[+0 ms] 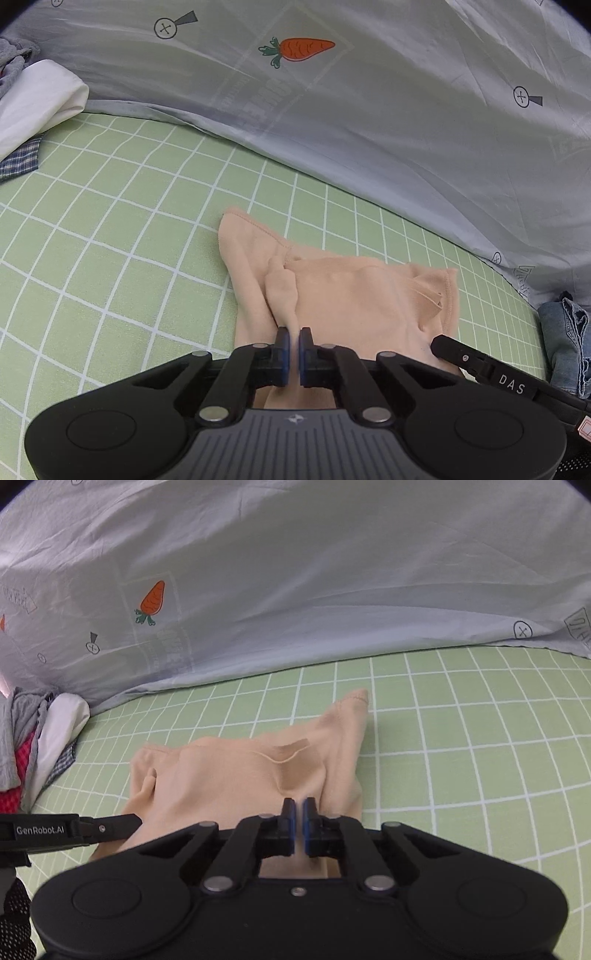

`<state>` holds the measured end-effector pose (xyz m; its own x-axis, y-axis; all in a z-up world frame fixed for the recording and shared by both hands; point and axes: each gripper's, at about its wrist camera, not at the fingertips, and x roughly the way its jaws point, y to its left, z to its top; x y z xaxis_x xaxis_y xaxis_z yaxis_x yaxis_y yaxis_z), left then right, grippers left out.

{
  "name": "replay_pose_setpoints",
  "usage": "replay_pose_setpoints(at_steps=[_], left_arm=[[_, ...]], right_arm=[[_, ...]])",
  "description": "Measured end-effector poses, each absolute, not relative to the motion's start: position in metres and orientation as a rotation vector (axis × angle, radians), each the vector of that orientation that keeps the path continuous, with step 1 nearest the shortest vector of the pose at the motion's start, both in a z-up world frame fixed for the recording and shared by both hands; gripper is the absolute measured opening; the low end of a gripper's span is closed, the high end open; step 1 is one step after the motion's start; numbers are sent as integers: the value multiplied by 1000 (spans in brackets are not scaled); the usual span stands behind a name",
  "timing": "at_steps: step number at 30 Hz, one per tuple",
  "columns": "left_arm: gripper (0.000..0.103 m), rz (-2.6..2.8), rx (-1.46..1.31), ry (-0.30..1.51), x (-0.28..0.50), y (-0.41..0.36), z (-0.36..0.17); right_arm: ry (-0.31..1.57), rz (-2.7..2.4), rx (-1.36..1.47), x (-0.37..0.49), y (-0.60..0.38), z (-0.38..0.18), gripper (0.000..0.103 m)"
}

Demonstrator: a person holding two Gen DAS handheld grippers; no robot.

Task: Fold clothes

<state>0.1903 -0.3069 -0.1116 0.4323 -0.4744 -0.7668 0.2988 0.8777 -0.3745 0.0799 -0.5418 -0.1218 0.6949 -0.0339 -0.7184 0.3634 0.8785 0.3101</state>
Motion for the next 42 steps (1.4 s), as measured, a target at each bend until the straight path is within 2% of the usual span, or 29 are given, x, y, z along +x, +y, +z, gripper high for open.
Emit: replay_pose_setpoints(at_steps=[6, 9, 11, 15, 16, 17, 18, 19, 20, 21, 23, 24, 30, 33, 34, 35, 36, 37, 38, 40, 42], left_arm=[[4, -542, -368, 891, 193, -291, -65], [5, -549, -346, 807, 205, -298, -53], [5, -520, -299, 823, 218, -305, -67], [7, -400, -274, 1015, 234, -309, -110], [14, -388, -252, 1031, 232, -308, -114], [19, -383, -231, 1032, 227, -306, -116], [32, -387, -215, 1032, 223, -304, -117], [47, -398, -202, 1032, 218, -302, -117], [54, -410, -193, 1039, 214, -300, -117], [63, -424, -190, 1048, 209, -297, -119], [66, -461, -192, 1060, 203, -295, -123], [69, -469, -187, 1067, 201, -296, -126], [70, -487, -159, 1084, 201, -305, -139], [69, -480, -232, 1100, 202, -302, -145], [68, -484, -252, 1094, 201, -300, -146], [66, -488, -260, 1089, 200, -300, -147], [58, -495, -271, 1088, 198, -299, -148], [41, -509, -297, 1098, 197, -299, -149], [34, -510, -307, 1104, 196, -299, -147], [21, -501, -306, 1110, 191, -301, -142], [15, -492, -273, 1094, 182, -300, -131]], right_arm=[[572, -237, 491, 69, -550, -73, 4], [500, -240, 440, 82, -551, -61, 4], [516, -248, 420, 97, -553, -73, 4], [683, -302, 332, 123, -547, -105, 6], [699, -312, 328, 122, -545, -107, 13], [704, -315, 330, 118, -543, -107, 29], [698, -306, 343, 113, -542, -106, 41], [692, -299, 358, 108, -542, -105, 61], [696, -290, 371, 104, -541, -104, 66], [710, -277, 384, 102, -541, -104, 66], [744, -261, 395, 100, -540, -110, 75], [757, -262, 393, 99, -539, -114, 76], [830, -268, 452, 107, -542, -137, 77], [827, -256, 496, 106, -544, -141, 77], [822, -249, 509, 105, -544, -142, 70], [821, -238, 528, 104, -543, -142, 59], [822, -225, 549, 103, -541, -143, 52], [823, -212, 577, 103, -540, -145, 37], [821, -210, 588, 101, -536, -145, 31], [816, -213, 595, 97, -527, -144, 23], [816, -221, 596, 90, -519, -139, 19]])
